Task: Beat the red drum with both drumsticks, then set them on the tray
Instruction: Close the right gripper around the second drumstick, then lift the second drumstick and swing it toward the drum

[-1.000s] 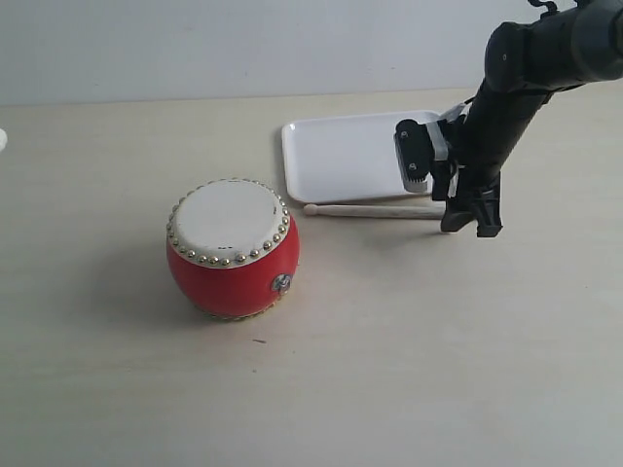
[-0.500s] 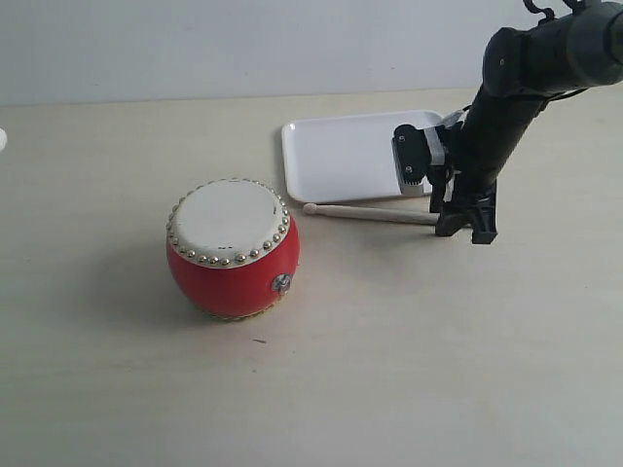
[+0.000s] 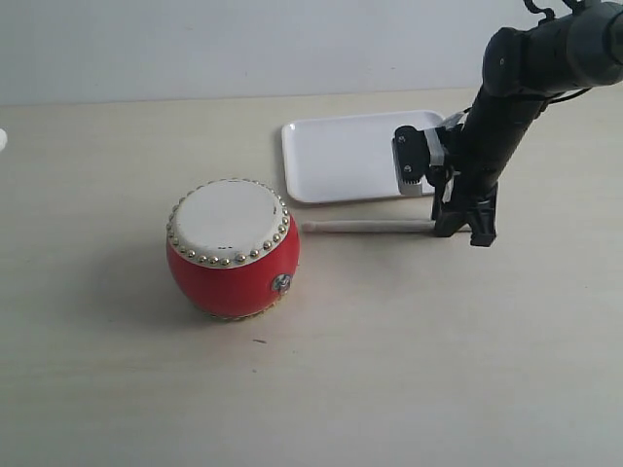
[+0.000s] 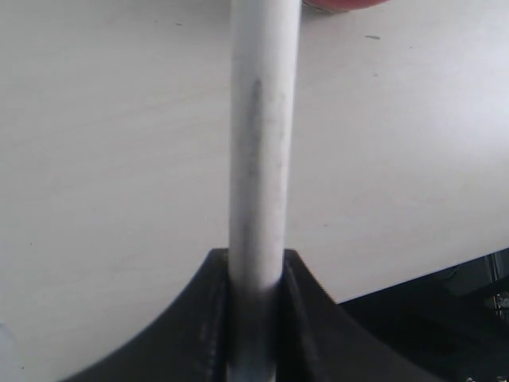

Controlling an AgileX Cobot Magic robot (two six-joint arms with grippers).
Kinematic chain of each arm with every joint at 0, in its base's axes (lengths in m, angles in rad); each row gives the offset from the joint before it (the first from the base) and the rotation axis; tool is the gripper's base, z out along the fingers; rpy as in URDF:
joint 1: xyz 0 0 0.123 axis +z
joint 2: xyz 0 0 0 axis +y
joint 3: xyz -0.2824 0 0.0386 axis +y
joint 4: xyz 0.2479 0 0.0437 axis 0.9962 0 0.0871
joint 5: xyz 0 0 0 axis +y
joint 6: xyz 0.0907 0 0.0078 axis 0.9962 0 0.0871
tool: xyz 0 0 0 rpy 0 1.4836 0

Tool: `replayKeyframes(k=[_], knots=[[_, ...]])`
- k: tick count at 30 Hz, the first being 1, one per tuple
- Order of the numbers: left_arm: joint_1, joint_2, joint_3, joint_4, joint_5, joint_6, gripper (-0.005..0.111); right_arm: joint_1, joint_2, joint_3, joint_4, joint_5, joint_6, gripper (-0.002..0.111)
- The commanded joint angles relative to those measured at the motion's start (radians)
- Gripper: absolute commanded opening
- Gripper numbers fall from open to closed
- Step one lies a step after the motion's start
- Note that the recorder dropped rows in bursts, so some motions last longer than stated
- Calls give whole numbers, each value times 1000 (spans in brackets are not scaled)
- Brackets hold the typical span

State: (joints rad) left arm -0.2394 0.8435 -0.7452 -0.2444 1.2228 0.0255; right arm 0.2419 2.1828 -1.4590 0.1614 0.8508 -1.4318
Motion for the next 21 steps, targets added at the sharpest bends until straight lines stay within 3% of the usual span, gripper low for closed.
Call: replayKeyframes(k=[1,11,21], knots=[[1,-6,6,-5,-2,-8,0,-3,-16,-5,4,24,52,0],[1,-6,6,-5,-2,-6,0,-3,-205,-5,4,100,79,0],[1,-6,6,-7,-2,-4,0,-3,-440,-5,7,191,425,0]])
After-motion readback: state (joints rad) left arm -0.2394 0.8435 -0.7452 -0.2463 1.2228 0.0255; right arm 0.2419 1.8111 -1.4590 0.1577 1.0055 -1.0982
